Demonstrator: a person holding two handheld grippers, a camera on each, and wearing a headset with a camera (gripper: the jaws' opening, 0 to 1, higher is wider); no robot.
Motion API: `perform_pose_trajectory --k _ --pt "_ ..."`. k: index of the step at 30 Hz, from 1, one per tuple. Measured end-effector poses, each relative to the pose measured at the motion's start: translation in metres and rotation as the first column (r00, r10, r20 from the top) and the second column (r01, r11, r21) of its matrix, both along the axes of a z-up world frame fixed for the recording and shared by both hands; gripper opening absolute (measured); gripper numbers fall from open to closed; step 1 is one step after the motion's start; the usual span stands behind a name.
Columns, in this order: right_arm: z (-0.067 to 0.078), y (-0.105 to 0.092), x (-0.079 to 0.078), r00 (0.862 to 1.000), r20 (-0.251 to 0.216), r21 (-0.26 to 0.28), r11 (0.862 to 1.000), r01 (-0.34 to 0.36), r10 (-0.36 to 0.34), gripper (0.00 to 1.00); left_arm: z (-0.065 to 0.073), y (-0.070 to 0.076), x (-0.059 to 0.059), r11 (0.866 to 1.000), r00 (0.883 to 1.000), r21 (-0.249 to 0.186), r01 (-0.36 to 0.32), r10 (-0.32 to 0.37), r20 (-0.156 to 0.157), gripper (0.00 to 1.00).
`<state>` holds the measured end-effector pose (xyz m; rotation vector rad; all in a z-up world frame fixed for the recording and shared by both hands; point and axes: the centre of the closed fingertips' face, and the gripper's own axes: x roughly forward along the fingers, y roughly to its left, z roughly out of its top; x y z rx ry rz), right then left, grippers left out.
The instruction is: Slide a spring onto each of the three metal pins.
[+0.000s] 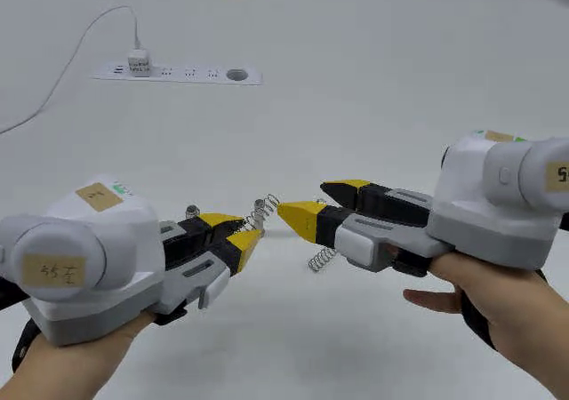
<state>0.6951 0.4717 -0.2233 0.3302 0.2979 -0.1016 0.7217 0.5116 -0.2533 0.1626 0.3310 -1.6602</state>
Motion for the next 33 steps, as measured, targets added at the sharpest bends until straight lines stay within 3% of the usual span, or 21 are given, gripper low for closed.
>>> perform_pose_trajectory --k 5,12,25,33 --pt "0.004 0.007 0.006 1.0 0.017 0.041 0.999 -0.015 0.014 0.38 0.009 0.003 -0.003 0.999 1.0 -0.037 0.007 -0.008 -0.008 0.1" --pt "0.011 0.013 0.012 0.998 0.055 0.122 0.992 -0.032 0.026 0.33 0.021 0.005 -0.003 0.992 1.0 -0.124 0.019 -0.022 -0.019 0.1" --pt "0.021 0.024 0.018 0.994 0.101 0.219 0.974 -0.065 0.044 0.27 0.042 0.006 -0.014 0.97 0.997 -0.231 0.075 -0.076 0.005 0.1" --pt "0.027 0.029 0.019 0.99 0.131 0.271 0.959 -0.086 0.052 0.2 0.047 0.007 -0.018 0.963 0.996 -0.252 0.092 -0.094 0.003 0.1"
